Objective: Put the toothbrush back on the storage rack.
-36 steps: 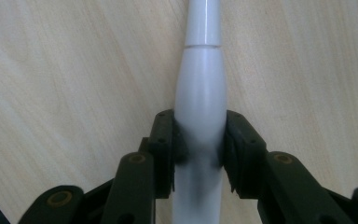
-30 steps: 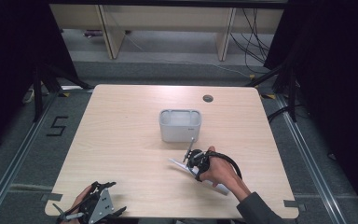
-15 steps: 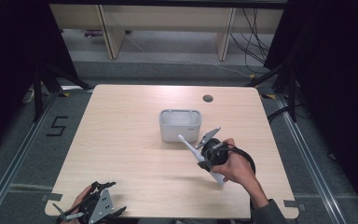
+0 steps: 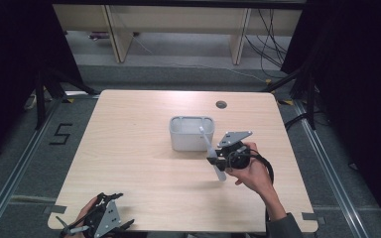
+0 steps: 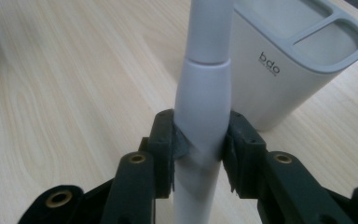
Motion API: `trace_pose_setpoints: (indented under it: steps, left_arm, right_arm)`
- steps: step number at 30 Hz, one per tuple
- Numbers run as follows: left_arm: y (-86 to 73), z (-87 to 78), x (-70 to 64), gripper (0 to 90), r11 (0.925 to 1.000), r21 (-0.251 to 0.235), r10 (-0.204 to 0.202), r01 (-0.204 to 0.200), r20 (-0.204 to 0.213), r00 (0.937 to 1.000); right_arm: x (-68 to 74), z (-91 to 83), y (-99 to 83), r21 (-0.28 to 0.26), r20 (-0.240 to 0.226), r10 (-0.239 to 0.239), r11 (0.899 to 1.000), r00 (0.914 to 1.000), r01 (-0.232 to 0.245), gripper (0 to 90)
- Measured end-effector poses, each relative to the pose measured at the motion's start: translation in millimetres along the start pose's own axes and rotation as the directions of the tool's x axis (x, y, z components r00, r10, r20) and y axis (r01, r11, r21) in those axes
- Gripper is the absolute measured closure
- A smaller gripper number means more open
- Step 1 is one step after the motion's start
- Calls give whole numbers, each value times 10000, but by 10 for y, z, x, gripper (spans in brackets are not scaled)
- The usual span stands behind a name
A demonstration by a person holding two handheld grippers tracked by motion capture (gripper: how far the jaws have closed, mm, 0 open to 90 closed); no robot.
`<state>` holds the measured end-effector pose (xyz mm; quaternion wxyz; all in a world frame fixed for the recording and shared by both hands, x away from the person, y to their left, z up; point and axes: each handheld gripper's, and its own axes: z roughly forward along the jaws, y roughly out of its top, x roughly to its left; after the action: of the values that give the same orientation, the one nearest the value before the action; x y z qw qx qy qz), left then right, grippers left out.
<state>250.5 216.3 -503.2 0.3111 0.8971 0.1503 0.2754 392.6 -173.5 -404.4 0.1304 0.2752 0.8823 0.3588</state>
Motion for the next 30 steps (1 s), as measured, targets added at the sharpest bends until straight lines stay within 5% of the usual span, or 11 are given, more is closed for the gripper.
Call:
trace_pose_setpoints:
  steps: [10,16,30]
  left_arm:
    - [-4,20,-12,154,9995,-216,-254,250,-168,9995]
    - [-1,1,-1,154,10000,-7,-22,22,-9,10000]
    - [-3,18,-9,154,9997,-159,-185,182,-154,9997]
  right_arm:
    - [-37,-26,80,-1362,88,110,9906,9999,-97,671]
    - [-54,-29,137,-1879,229,262,9819,9994,-215,671]
    - [-105,-32,288,-2419,84,554,9689,9984,-518,670]
